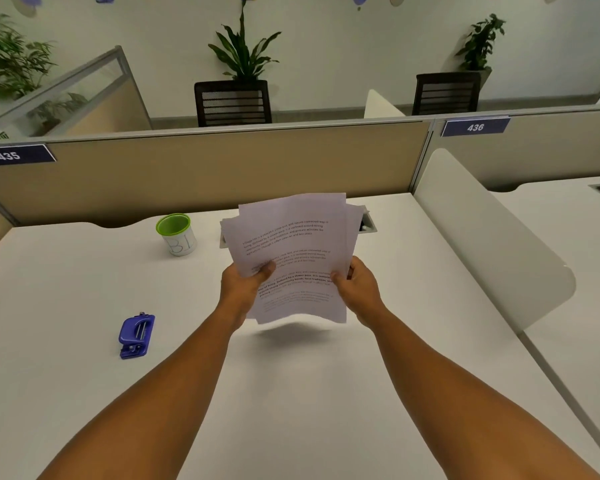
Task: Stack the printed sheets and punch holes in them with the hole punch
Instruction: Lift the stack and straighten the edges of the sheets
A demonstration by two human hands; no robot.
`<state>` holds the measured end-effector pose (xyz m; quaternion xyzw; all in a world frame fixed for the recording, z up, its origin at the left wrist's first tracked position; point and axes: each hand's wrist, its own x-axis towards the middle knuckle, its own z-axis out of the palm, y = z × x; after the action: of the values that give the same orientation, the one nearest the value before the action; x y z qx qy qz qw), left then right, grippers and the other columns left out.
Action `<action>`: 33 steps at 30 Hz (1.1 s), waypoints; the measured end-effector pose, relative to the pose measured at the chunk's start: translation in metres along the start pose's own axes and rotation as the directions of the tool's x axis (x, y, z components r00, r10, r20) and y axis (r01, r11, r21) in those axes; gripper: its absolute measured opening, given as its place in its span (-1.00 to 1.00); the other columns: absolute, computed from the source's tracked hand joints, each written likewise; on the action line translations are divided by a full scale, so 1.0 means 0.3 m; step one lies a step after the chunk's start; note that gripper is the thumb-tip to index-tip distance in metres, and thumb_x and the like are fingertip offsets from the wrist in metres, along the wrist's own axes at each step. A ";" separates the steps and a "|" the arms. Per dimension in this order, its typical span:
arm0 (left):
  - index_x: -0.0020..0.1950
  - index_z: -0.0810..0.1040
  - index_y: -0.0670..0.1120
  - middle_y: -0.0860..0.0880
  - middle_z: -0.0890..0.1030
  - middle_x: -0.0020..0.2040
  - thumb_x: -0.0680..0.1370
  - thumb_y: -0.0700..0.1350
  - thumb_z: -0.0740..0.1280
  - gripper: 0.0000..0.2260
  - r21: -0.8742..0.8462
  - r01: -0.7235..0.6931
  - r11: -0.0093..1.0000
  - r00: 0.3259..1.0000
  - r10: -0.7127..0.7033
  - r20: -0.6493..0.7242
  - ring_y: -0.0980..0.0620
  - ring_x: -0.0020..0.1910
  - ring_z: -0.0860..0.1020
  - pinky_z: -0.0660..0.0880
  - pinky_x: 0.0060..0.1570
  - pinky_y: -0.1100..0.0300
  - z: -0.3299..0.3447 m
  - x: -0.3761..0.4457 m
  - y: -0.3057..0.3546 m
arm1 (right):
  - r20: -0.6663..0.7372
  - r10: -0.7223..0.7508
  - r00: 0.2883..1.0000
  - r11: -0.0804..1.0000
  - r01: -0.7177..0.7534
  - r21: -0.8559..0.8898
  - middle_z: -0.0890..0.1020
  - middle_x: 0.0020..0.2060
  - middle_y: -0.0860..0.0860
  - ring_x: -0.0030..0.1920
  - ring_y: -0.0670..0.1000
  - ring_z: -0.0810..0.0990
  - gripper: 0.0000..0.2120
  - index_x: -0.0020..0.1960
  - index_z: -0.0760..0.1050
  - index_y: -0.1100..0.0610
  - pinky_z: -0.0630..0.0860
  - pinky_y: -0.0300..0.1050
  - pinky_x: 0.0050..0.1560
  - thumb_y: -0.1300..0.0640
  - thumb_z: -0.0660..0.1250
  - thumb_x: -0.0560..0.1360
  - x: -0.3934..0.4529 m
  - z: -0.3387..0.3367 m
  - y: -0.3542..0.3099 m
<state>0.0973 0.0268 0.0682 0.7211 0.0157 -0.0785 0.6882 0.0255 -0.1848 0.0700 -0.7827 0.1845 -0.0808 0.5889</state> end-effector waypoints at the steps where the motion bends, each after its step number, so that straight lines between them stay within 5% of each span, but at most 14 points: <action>1: 0.10 0.58 0.13 0.06 0.68 0.00 0.45 -0.01 0.51 -0.74 0.005 -0.018 1.000 1.000 0.018 -0.001 -0.02 -0.05 0.64 0.58 -0.21 0.14 0.001 -0.008 0.002 | -0.009 -0.012 1.000 1.000 0.012 -0.005 0.60 0.12 0.03 0.08 0.08 0.58 -0.74 0.27 0.43 0.09 0.58 0.01 0.12 0.17 0.28 0.59 -0.006 0.004 0.001; 13: 0.16 0.56 0.07 0.02 0.67 0.03 0.42 -0.01 0.53 -0.66 0.013 -0.055 0.998 0.998 0.054 0.036 -0.06 -0.03 0.65 0.64 -0.17 0.10 -0.012 -0.067 -0.015 | -0.014 -0.049 0.999 0.998 0.049 -0.036 0.58 0.16 0.01 0.09 0.06 0.57 -0.66 0.31 0.40 0.06 0.57 -0.01 0.10 0.17 0.34 0.56 -0.068 0.001 0.037; 20: 0.11 0.54 0.16 0.08 0.66 0.02 0.40 -0.06 0.55 -0.65 0.019 -0.032 0.999 0.997 0.030 0.071 0.00 -0.02 0.62 0.59 -0.23 0.22 -0.032 -0.090 -0.041 | 0.009 -0.009 1.000 0.999 0.010 -0.042 0.57 0.22 0.03 0.15 0.09 0.54 -0.58 0.36 0.39 0.04 0.54 0.14 0.19 0.18 0.38 0.53 -0.091 -0.001 0.065; 26: 0.10 0.56 0.16 0.08 0.65 0.03 0.49 -0.11 0.47 -0.75 0.081 -0.005 0.997 0.990 -0.006 0.139 0.00 0.01 0.59 0.56 -0.02 0.02 -0.032 -0.109 -0.090 | 0.025 -0.028 0.999 0.996 0.030 -0.084 0.58 0.14 -0.03 0.11 0.07 0.56 -0.64 0.31 0.41 -0.03 0.56 0.11 0.15 0.15 0.36 0.55 -0.110 0.010 0.079; 33: 0.13 0.60 0.03 0.04 0.70 0.01 0.48 -0.02 0.48 -0.76 0.059 0.006 0.998 0.995 -0.012 0.101 -0.01 -0.06 0.67 0.64 -0.16 0.13 -0.059 -0.096 -0.058 | 0.054 -0.030 0.998 0.999 0.032 -0.022 0.62 0.13 0.01 0.07 0.08 0.62 -0.68 0.30 0.45 0.05 0.61 -0.01 0.04 0.18 0.33 0.56 -0.091 -0.012 0.049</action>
<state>0.0682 0.0479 0.0557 0.7361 -0.0181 -0.1185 0.6662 -0.0038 -0.1810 0.0594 -0.7940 0.1574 -0.0668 0.5834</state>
